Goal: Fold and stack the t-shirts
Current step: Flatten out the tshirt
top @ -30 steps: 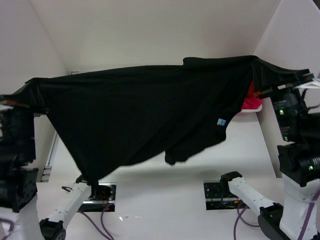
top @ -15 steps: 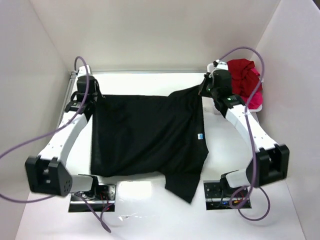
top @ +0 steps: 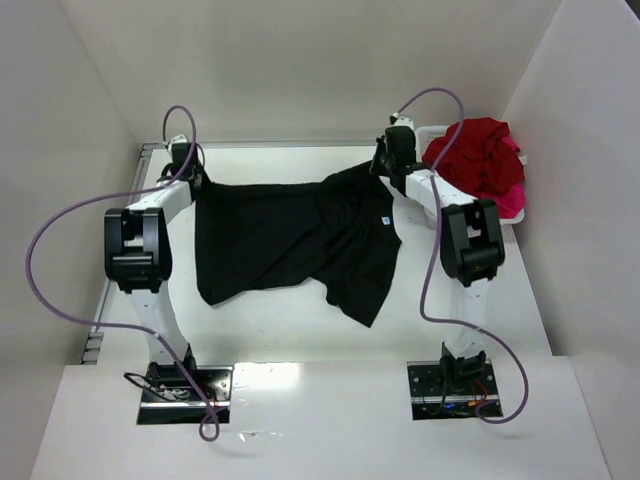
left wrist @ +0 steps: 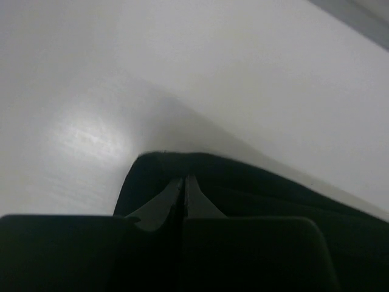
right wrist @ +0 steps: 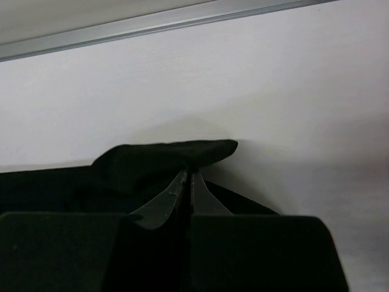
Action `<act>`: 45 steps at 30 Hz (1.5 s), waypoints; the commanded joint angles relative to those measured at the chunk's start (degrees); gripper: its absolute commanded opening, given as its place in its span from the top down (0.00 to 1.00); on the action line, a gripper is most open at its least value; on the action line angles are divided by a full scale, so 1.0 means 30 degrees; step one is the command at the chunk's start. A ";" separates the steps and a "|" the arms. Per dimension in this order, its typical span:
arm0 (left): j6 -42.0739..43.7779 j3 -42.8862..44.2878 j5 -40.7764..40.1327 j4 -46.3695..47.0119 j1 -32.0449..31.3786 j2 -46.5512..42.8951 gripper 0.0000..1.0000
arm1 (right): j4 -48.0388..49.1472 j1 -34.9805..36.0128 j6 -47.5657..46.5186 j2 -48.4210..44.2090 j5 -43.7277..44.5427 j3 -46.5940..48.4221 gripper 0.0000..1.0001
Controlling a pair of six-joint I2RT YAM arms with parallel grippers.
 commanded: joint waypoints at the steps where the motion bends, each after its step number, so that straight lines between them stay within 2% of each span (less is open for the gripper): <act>1: -0.0763 0.2835 0.0836 0.1494 0.0852 0.1320 1.00 | 0.1460 -0.0031 -0.0228 0.1659 0.0342 0.2507 0.97; 8: 0.0143 0.6674 0.2534 0.1465 0.1438 0.3459 1.00 | 0.1490 -0.0381 -0.0228 0.3130 0.0635 0.5465 0.98; 12: 0.0817 0.9485 0.4350 -0.0025 0.1817 0.5041 1.00 | 0.1197 -0.0793 -0.0228 0.4096 0.0022 0.6875 0.98; 15: 0.1227 1.0223 0.4910 -0.0849 0.1645 0.5455 1.00 | 0.1023 -0.0968 -0.0228 0.4099 -0.0156 0.7053 0.98; 19: 0.1403 0.9667 0.4734 -0.0964 0.1643 0.5279 1.00 | 0.1195 -0.0968 0.0033 0.3575 -0.1267 0.6323 0.98; 26: 0.1405 0.6653 0.4324 -0.1377 0.1817 0.3029 1.00 | 0.2659 -0.0968 0.0241 0.0796 -0.2292 0.1526 0.98; 36: 0.1436 0.3225 0.4558 -0.2021 0.1994 0.1180 1.00 | 0.2896 -0.0617 0.0065 -0.2283 -0.3581 -0.2524 0.98; 45: 0.1229 0.2020 0.5376 -0.2197 0.2727 0.0826 1.00 | 0.2429 -0.0265 -0.0110 -0.2903 -0.5048 -0.4723 0.98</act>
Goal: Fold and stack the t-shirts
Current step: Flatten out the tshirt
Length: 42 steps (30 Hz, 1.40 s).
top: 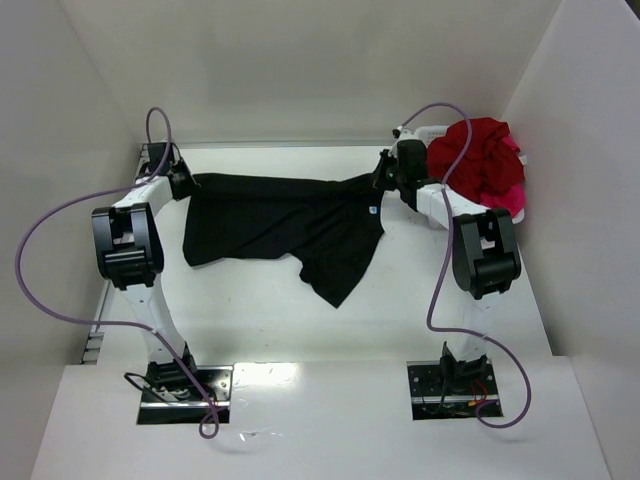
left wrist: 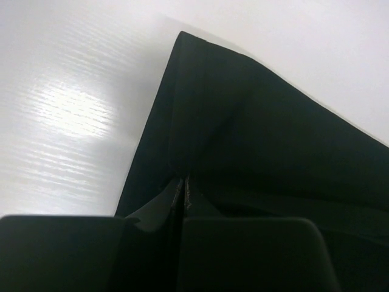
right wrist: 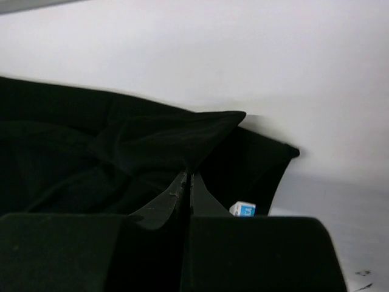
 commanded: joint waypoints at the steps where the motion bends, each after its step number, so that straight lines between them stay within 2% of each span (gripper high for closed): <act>1: 0.0049 -0.0268 0.0512 0.0207 0.0264 -0.0784 1.00 | 0.0533 0.0281 -0.0191 -0.0776 -0.0575 -0.0783 0.98; 13: 0.0430 0.0141 0.1215 -0.0496 0.0440 0.0269 1.00 | -0.1313 0.0457 -0.0394 0.0103 -0.0223 -0.0785 0.98; 22: 0.0430 0.0494 0.1977 -0.0847 0.0792 0.0710 1.00 | -0.3421 0.0633 -0.1858 0.0631 -0.2418 -0.0868 0.98; 32: 0.0606 0.0494 0.2768 -0.0847 0.0792 0.0710 1.00 | -0.4855 0.1219 -0.2738 0.0806 -0.1307 -0.1137 0.97; 35: 0.0606 0.0670 0.2944 -0.1345 0.0792 0.0915 0.95 | -0.6082 0.1219 -0.2915 0.1215 -0.1073 -0.0317 0.91; 37: 0.0606 0.0873 0.2944 -0.1551 0.0792 0.0915 0.86 | -0.6088 0.1219 -0.2915 0.1217 -0.0868 -0.0140 0.81; 38: 0.0606 0.0875 0.2944 -0.1551 0.0792 0.0915 0.84 | -0.6088 0.1219 -0.2915 0.0985 -0.0636 -0.0139 0.73; 39: 0.0606 0.1107 0.2944 -0.1783 0.0792 0.0915 0.80 | -0.6088 0.1219 -0.2683 0.0808 -0.0286 -0.0139 0.55; 42: 0.0430 0.1578 0.3118 -0.2019 0.0792 0.0478 0.64 | -0.4951 0.1219 -0.2476 -0.0216 -0.0282 -0.0578 0.42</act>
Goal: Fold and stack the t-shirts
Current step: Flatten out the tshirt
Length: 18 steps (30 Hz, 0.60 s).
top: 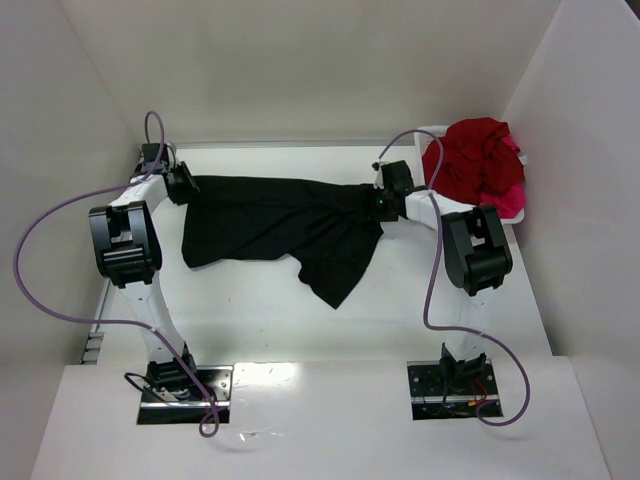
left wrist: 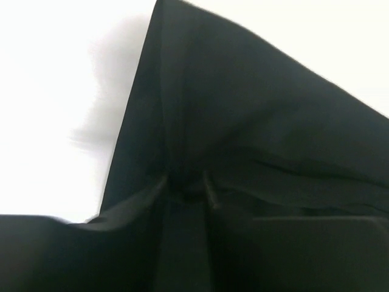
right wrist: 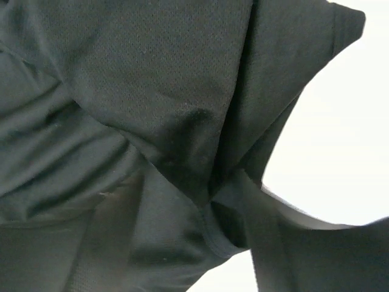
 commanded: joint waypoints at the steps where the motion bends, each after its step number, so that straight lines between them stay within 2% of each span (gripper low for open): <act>1: 0.0146 0.1402 0.0518 -0.0328 0.0078 -0.0354 0.59 | 0.0889 0.0133 0.0139 -0.1456 0.0490 0.0195 0.27; 2: 0.0146 0.1579 0.0721 -0.0330 0.0078 -0.0356 0.53 | 0.1094 0.0133 0.0402 -0.1981 0.0664 0.0193 0.20; 3: 0.0146 0.1784 0.0926 -0.0533 0.0078 -0.0530 0.42 | 0.1502 0.0133 0.0404 -0.2189 0.0666 0.0193 0.14; 4: 0.0146 0.2163 0.0928 -0.0709 0.0078 -0.0735 0.37 | 0.1507 0.0133 0.0578 -0.2191 0.0840 0.0715 0.08; 7: 0.0349 0.2751 0.2007 -0.0916 0.0078 -0.0969 0.29 | 0.1682 -0.0304 0.1020 -0.2396 0.0668 0.1973 0.00; 11: 0.0847 0.3659 0.4089 -0.0684 0.0078 -0.0971 0.24 | 0.1917 -0.0511 0.1313 -0.1344 0.1220 0.3325 0.00; 18: 0.1054 0.5917 0.5118 -0.0682 -0.0333 0.1050 0.24 | 0.1656 -0.0511 0.1313 0.1848 0.1633 0.6254 0.00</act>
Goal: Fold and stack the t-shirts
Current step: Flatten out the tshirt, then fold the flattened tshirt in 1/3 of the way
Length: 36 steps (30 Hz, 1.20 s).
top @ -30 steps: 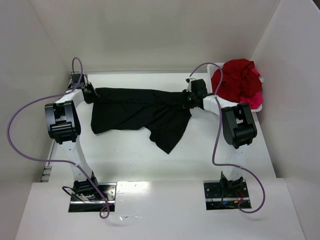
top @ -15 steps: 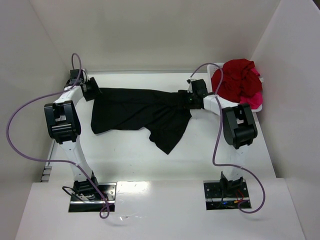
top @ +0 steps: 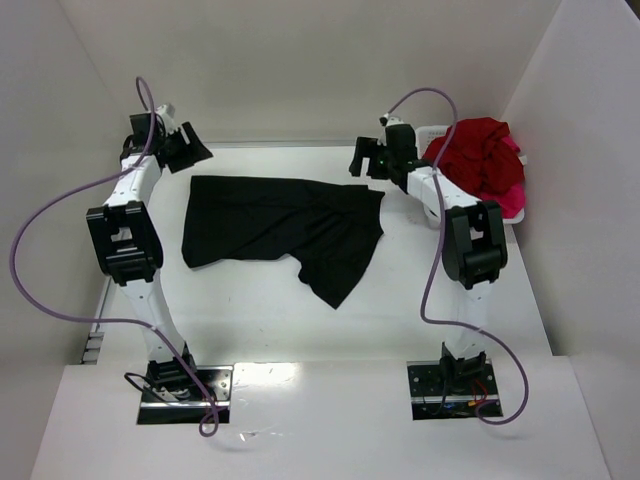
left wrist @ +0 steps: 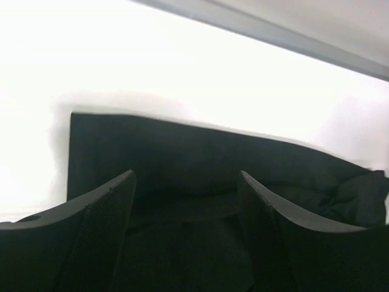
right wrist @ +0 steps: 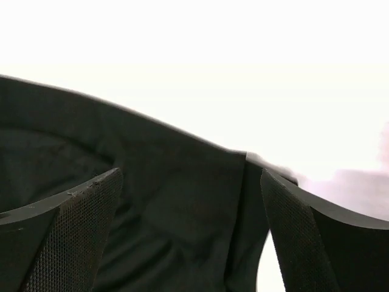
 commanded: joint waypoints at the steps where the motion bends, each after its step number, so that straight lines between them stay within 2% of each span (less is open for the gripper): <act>1: 0.0340 0.1012 0.1271 0.0236 -0.0187 0.0940 0.24 | 0.0059 -0.0082 0.0140 0.2219 0.0467 0.1933 0.00; 8: 0.1979 0.0517 0.1593 0.0471 -0.0597 -0.0286 0.24 | -0.1290 -0.0082 0.0140 0.5006 -0.0617 0.4049 0.02; 14: 0.1981 0.0516 0.1418 0.0236 -0.0597 -0.0464 0.23 | -0.1702 -0.0082 0.0315 0.5245 -0.0793 0.4402 0.05; 17: 0.1981 0.0516 0.1418 0.0236 -0.0597 -0.0464 0.23 | -0.1441 -0.0082 0.0315 0.4573 -0.0793 0.3701 0.10; 20: 0.1805 0.0516 0.1418 0.0236 -0.0597 -0.0464 0.23 | -0.1204 -0.0082 0.0315 0.4047 -0.0793 0.3084 0.18; 21: 0.1805 0.0284 0.1418 0.0236 -0.0597 -0.0638 0.23 | -0.1204 -0.0082 0.0315 0.4044 -0.0967 0.2794 0.25; 24: 0.1805 0.0048 0.1418 0.0412 -0.0597 -0.0814 0.23 | -0.1204 -0.0082 0.0141 0.4044 -0.1142 0.2586 0.36; 25: 0.1805 -0.0155 0.1418 0.0412 -0.0597 -0.0815 0.23 | -0.1204 -0.0082 0.0140 0.4044 -0.1144 0.2586 0.43; 29: 0.1805 -0.0157 0.1418 0.0412 -0.0597 -0.0991 0.23 | -0.0503 -0.0082 0.0140 0.3199 -0.0765 0.2091 0.56; 31: 0.1805 -0.0331 0.1418 0.0412 -0.0597 -0.0991 0.23 | 0.0431 -0.0082 0.0315 0.2641 -0.0473 0.1445 0.56; 36: 0.1805 -0.0742 0.1621 0.0588 -0.0597 -0.0991 0.21 | 0.1140 -0.0082 0.0315 0.1906 -0.0031 0.1265 0.34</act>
